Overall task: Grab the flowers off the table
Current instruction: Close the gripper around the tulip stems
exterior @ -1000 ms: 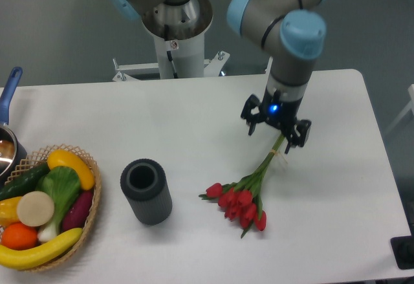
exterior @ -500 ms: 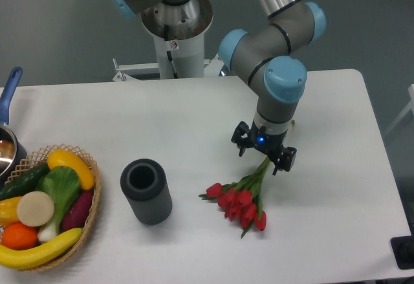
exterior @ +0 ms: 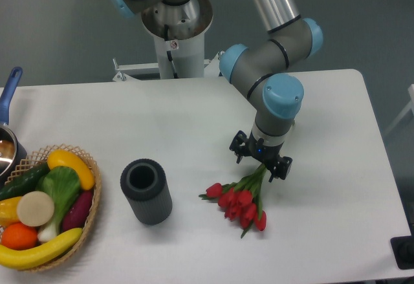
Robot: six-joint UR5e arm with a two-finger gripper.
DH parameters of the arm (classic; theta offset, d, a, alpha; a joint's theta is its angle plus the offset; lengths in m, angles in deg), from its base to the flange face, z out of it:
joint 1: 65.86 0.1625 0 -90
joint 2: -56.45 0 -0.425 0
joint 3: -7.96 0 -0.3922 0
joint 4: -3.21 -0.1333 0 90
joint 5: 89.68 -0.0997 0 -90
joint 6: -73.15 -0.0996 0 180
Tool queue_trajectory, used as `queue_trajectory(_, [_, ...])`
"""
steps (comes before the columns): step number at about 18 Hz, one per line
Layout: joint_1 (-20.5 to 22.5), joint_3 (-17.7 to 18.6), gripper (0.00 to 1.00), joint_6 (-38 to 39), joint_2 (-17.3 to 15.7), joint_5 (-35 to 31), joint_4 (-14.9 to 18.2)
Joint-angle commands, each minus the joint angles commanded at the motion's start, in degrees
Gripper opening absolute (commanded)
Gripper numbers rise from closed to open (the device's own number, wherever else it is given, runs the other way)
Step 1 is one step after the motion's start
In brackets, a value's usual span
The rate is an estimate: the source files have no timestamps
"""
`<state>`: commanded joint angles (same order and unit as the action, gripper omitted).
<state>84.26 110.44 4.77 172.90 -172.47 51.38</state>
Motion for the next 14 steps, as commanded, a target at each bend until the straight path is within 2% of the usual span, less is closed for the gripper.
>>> queue_trajectory(14, [-0.4, 0.0, 0.99, -0.2, 1.2, 0.0, -0.2])
